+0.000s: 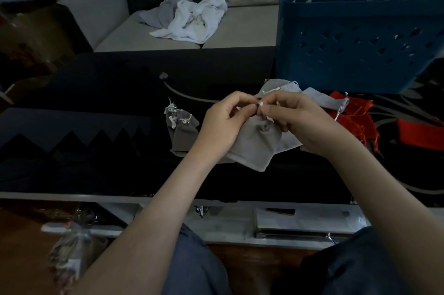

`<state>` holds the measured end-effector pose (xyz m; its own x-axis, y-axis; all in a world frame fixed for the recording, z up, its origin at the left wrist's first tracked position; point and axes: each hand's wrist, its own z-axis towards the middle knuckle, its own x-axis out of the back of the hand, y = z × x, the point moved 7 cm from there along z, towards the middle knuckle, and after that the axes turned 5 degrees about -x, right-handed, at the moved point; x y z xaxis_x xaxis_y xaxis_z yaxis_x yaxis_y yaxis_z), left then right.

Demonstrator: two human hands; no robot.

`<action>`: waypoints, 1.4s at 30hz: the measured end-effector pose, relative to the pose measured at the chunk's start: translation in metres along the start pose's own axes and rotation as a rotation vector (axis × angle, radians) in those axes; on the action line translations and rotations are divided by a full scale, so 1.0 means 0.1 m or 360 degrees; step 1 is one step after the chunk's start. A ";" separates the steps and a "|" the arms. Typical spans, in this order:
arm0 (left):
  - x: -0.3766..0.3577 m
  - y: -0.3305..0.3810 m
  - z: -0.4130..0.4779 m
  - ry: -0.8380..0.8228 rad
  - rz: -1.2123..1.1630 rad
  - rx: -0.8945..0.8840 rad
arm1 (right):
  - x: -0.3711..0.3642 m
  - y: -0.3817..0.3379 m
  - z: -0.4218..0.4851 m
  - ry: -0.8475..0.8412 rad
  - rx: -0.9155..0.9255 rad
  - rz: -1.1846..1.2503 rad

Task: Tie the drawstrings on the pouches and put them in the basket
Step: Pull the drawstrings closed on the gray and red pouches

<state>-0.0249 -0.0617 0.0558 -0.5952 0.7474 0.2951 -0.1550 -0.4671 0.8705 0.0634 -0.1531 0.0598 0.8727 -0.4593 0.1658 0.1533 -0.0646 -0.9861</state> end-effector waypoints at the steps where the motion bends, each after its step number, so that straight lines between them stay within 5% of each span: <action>1: 0.00 -0.01 0.00 0.0009 0.0003 0.0022 | 0.01 -0.01 0.00 0.0014 0.0009 0.0017; 26: -0.03 -0.09 -0.03 0.0128 -0.0216 0.0265 | 0.03 -0.06 0.01 0.0305 0.0272 -0.0206; 35: -0.08 0.01 -0.04 -0.0043 0.0012 0.0095 | 0.04 -0.06 0.02 0.0299 0.0316 -0.0221; 42: -0.10 -0.08 -0.07 0.0086 -0.0555 0.0345 | 0.08 0.00 0.04 0.0324 0.0133 -0.0186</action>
<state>-0.0231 -0.0687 0.0435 -0.5779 0.8146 -0.0486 -0.1887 -0.0754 0.9791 0.0725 -0.1534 0.0608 0.7369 -0.6224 0.2639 0.2926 -0.0582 -0.9545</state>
